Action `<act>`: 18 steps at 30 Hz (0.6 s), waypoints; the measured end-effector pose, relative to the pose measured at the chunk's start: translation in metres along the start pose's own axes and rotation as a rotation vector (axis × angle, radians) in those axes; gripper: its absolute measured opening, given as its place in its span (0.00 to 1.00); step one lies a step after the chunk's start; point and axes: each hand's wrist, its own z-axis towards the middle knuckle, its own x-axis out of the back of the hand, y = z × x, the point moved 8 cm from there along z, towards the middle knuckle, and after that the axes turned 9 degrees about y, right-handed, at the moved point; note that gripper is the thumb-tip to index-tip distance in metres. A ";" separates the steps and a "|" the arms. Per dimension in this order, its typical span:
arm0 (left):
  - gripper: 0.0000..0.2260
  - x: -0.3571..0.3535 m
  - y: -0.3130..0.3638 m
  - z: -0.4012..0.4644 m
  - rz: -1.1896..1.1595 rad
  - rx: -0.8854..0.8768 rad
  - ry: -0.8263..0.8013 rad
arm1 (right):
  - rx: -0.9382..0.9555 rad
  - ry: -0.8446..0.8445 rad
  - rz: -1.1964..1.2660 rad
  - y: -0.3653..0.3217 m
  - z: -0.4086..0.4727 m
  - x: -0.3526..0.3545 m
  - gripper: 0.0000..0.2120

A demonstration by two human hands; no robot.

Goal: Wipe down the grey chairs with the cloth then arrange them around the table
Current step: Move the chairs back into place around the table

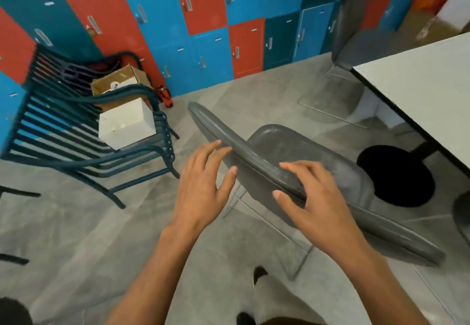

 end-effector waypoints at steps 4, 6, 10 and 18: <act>0.21 -0.028 -0.017 0.046 0.003 -0.074 -0.042 | -0.092 0.015 -0.073 0.007 0.025 -0.020 0.27; 0.21 -0.039 -0.023 0.065 0.005 -0.111 -0.057 | -0.115 -0.009 -0.166 0.011 0.038 -0.032 0.28; 0.20 -0.050 -0.030 0.088 0.007 -0.229 -0.061 | -0.163 -0.070 -0.296 0.011 0.053 -0.047 0.30; 0.18 -0.070 -0.025 0.109 -0.005 -0.406 -0.017 | -0.276 -0.112 -0.501 0.011 0.051 -0.050 0.34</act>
